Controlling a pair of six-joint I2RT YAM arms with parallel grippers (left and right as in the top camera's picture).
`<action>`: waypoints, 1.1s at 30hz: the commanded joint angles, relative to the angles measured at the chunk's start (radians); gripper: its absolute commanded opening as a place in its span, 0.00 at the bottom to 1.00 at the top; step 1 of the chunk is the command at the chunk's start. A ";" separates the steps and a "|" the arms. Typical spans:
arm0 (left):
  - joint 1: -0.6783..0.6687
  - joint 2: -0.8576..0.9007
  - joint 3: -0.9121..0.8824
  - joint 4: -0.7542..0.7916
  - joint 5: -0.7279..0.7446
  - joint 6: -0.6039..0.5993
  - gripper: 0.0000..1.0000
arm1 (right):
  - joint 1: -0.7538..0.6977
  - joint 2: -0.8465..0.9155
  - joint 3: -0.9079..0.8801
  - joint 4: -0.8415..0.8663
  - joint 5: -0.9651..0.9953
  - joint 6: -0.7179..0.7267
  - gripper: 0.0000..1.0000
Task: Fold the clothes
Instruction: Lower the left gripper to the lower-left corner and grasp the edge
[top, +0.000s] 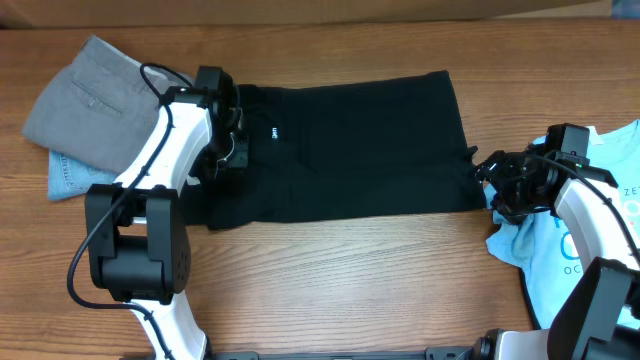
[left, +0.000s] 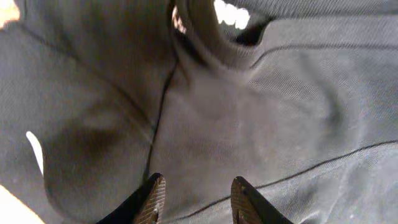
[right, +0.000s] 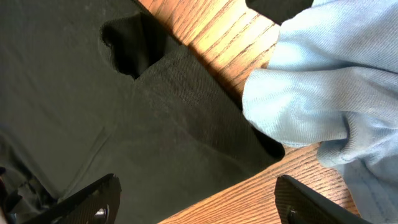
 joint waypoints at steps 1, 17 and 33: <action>-0.003 0.000 -0.005 0.014 0.069 -0.009 0.38 | -0.002 0.000 0.019 0.002 -0.010 -0.015 0.82; 0.095 0.000 -0.006 -0.211 0.052 0.023 0.33 | -0.002 0.001 0.018 0.064 0.076 -0.174 0.63; 0.151 0.000 -0.167 -0.214 0.028 -0.017 0.37 | -0.003 0.068 0.005 -0.049 0.062 -0.187 0.64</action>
